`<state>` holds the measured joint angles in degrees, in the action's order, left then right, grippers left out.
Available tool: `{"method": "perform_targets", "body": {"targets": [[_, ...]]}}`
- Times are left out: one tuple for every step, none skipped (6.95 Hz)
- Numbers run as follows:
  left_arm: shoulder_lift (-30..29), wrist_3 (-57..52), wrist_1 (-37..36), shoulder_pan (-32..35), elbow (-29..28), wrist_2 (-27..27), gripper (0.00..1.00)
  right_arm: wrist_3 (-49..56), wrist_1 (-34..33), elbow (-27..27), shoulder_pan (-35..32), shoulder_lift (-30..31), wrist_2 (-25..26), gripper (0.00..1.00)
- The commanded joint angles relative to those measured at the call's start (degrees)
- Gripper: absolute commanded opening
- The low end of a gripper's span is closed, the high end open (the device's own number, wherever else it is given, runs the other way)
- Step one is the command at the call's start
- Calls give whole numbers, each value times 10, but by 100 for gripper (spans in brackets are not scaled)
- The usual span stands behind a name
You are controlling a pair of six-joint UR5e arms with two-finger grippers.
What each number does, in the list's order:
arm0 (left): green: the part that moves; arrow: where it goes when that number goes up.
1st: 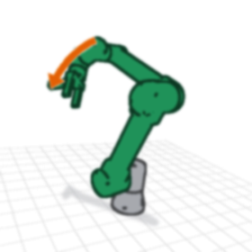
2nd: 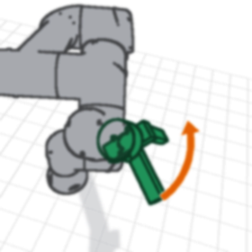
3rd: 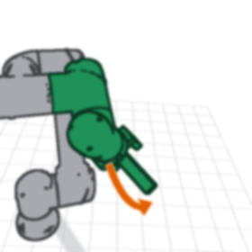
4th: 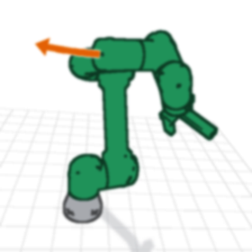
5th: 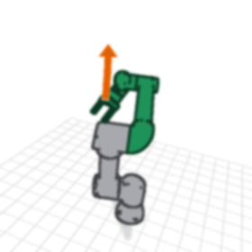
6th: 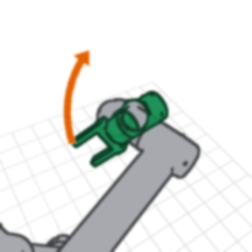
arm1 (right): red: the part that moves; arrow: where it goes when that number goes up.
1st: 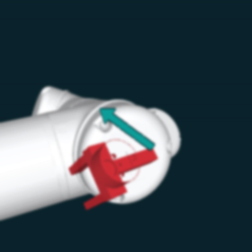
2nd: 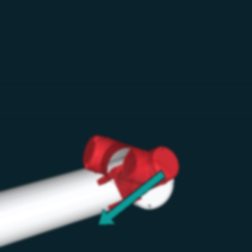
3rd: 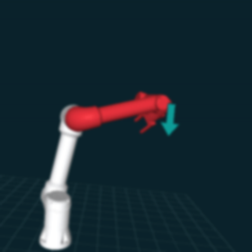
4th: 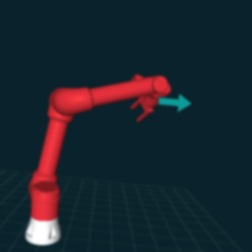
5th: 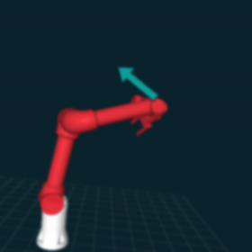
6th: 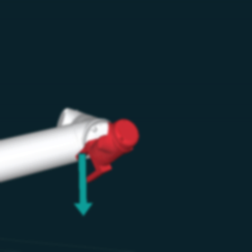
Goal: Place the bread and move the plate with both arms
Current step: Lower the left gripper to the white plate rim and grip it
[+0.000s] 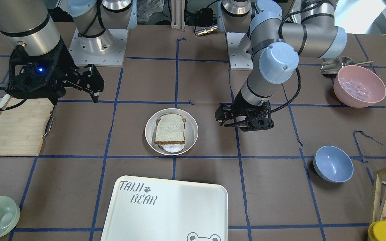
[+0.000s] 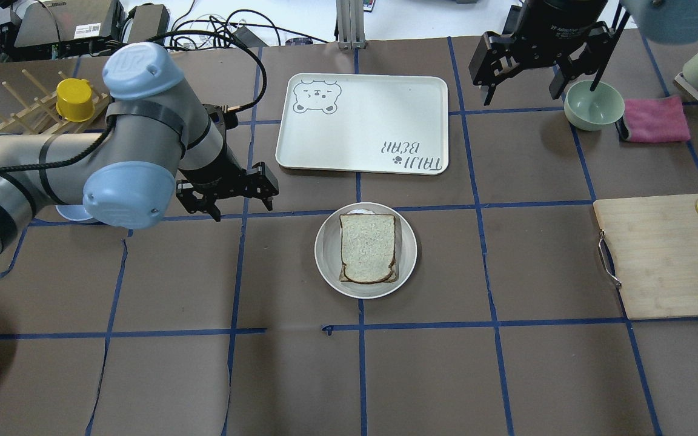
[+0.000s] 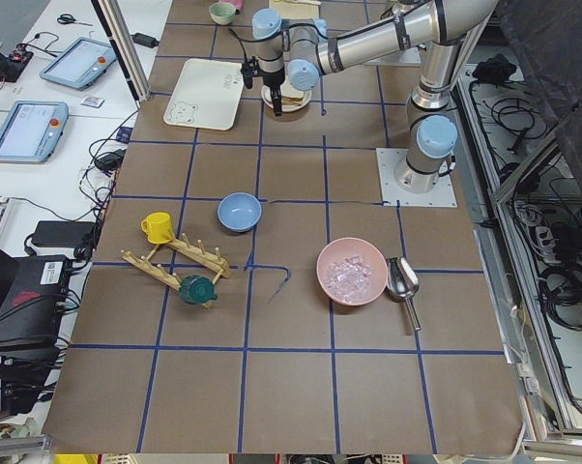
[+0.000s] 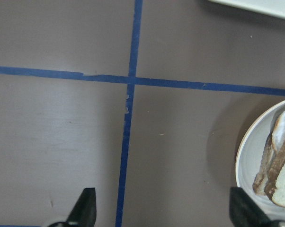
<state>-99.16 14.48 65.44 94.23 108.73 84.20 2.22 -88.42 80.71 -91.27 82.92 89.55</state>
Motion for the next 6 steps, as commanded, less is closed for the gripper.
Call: {"method": "perform_targets", "body": {"targets": [[-27,97,-54,56,22,0,100,1,3,8,1,0,1,100],[-44,99,-80,66,22,-1,100,1,3,8,1,0,2,100],[-60,97,-100,68,22,-2,100,1,3,8,2,0,2,100],[-75,96,-122,74,23,-3,95,1,4,12,2,0,1,100],[-94,87,-131,86,24,-3,76,1,4,13,4,0,2,100],[-109,79,-132,88,24,-3,74,1,5,14,4,0,2,100]]}}
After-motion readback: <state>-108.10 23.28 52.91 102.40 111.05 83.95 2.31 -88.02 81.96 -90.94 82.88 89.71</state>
